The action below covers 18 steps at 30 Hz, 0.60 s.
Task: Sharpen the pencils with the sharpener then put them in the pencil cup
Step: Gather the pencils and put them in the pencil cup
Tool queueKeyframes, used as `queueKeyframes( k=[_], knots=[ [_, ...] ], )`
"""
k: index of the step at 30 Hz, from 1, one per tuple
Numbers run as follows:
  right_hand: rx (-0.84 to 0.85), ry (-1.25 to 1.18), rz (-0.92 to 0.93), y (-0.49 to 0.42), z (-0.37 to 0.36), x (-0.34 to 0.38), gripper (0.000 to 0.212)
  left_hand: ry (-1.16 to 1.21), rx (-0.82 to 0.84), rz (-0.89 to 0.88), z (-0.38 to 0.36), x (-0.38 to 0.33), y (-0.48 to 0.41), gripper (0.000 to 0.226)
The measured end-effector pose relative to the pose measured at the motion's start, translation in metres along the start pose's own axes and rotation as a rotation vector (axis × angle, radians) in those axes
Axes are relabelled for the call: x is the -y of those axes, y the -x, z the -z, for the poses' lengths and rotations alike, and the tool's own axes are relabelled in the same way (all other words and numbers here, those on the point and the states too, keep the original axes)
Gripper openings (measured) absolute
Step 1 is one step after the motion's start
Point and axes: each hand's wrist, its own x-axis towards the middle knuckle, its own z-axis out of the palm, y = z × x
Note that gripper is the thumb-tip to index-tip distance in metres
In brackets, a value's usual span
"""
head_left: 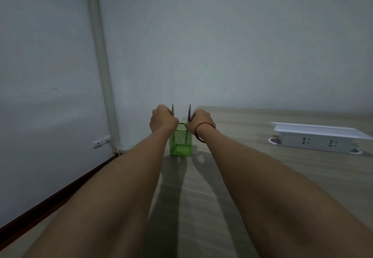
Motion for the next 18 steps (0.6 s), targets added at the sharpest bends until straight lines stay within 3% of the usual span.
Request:
queueKeyframes(
  k=[5,9,11,14,18],
  knots=[
    [0.085,0.105,0.012,0.002,0.002,0.001,0.009,-0.039,0.061,0.081,-0.006,0.003,0.006,0.014],
    [0.12,0.131,0.029,0.015,0.021,0.01,0.023,-0.014,0.09,0.108,0.016,-0.016,0.022,0.02],
    [0.133,0.163,0.05,0.035,0.043,0.015,0.017,-0.02,0.125,0.101,0.034,-0.03,0.041,0.027],
    [0.12,0.274,0.096,0.074,0.085,0.019,0.047,-0.106,0.172,0.038,0.058,-0.052,0.084,0.046],
    [0.143,0.341,0.091,0.136,0.134,0.001,0.056,-0.277,0.24,-0.1,0.074,-0.07,0.149,0.053]
  ],
)
